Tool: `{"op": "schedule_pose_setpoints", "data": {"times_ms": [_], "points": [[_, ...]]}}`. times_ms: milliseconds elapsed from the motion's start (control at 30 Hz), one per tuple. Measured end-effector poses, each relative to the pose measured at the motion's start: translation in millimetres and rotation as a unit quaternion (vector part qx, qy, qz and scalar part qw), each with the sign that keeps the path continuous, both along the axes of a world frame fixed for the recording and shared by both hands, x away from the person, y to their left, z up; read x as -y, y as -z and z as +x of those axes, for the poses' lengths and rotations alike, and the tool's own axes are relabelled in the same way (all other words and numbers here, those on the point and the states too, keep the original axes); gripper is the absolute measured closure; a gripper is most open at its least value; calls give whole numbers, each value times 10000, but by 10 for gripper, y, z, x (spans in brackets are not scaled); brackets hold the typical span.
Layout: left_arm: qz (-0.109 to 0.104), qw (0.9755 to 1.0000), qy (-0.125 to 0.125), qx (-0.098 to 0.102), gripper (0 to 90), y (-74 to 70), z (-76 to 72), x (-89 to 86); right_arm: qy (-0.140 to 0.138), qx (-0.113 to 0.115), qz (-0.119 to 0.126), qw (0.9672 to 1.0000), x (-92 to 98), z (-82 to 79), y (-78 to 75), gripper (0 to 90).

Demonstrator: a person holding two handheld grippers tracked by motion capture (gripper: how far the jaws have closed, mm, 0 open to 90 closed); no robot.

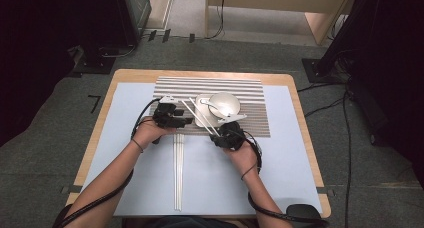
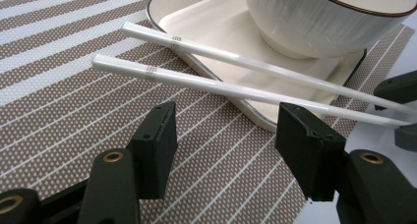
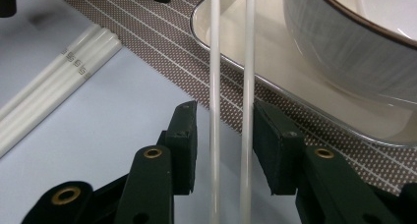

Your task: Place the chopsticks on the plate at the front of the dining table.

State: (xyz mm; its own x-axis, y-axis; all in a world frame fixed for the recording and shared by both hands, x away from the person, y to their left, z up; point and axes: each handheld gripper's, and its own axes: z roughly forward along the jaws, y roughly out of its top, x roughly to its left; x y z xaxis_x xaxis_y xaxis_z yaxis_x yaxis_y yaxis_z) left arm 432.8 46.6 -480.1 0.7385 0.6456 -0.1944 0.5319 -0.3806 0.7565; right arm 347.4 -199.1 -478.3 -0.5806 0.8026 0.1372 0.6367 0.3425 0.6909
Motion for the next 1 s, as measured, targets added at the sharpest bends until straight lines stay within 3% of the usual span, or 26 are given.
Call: {"op": "schedule_pose_setpoints", "data": {"times_ms": [400, 700, 1000], "points": [[97, 9999, 6, 27, 391, 50, 29, 121, -111, 21, -73, 9999, -53, -11, -10, 650], [92, 9999, -69, 59, 381, 50, 53, 119, -216, 21, -131, 9997, -122, -6, -2, 674], [232, 9996, -42, 139, 374, 30, 92, 177, -294, 30, -173, 9994, -159, 12, -9, 722]]}}
